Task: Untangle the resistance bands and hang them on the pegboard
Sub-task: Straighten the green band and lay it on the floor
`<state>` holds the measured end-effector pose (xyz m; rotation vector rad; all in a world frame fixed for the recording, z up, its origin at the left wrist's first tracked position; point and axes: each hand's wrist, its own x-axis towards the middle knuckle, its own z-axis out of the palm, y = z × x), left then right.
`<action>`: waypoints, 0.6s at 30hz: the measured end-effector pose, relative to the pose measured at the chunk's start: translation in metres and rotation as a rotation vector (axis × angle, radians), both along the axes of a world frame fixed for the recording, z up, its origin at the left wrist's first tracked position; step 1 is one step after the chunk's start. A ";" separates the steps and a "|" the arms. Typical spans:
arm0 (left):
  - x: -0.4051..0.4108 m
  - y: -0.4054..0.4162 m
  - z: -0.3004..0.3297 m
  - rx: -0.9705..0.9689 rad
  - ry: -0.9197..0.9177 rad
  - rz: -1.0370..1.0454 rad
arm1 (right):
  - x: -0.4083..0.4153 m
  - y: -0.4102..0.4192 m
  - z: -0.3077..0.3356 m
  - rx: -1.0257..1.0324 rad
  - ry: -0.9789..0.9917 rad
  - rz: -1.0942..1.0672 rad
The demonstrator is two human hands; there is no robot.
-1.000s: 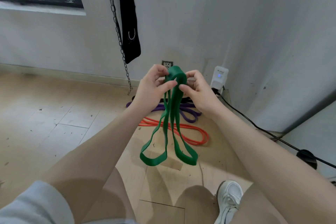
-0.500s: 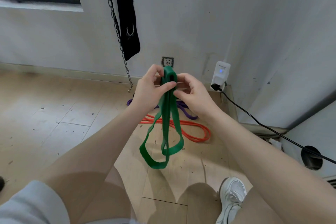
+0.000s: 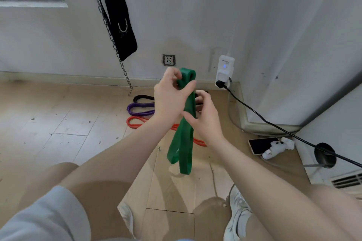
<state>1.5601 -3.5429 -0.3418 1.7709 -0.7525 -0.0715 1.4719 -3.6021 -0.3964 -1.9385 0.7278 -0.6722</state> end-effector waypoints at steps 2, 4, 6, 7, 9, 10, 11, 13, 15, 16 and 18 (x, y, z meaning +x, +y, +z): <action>-0.008 -0.009 -0.002 -0.074 0.139 -0.004 | -0.016 -0.011 -0.017 -0.106 0.110 -0.109; -0.011 -0.016 -0.004 -0.179 0.335 0.013 | -0.029 -0.029 -0.017 -0.216 0.167 -0.134; -0.007 -0.018 -0.011 -0.273 0.540 0.062 | -0.030 -0.046 -0.010 -0.337 0.202 -0.107; 0.000 -0.018 -0.017 -0.312 0.632 0.101 | -0.025 -0.052 -0.008 -0.399 0.224 -0.072; 0.021 -0.012 -0.041 -0.334 0.767 0.198 | -0.006 -0.055 -0.016 -0.499 0.327 0.033; 0.032 -0.007 -0.055 -0.311 0.818 0.232 | 0.004 -0.052 -0.027 -0.519 0.401 0.095; 0.046 -0.001 -0.074 -0.271 0.871 0.270 | 0.018 -0.048 -0.043 -0.506 0.477 0.165; 0.071 0.013 -0.115 -0.179 0.971 0.324 | 0.048 -0.035 -0.084 -0.446 0.624 0.295; 0.094 0.026 -0.158 -0.123 1.033 0.349 | 0.077 -0.022 -0.128 -0.387 0.741 0.369; 0.104 0.032 -0.178 -0.102 1.042 0.370 | 0.092 -0.016 -0.149 -0.362 0.790 0.387; 0.128 0.043 -0.219 -0.054 1.052 0.439 | 0.123 -0.004 -0.187 -0.308 0.856 0.412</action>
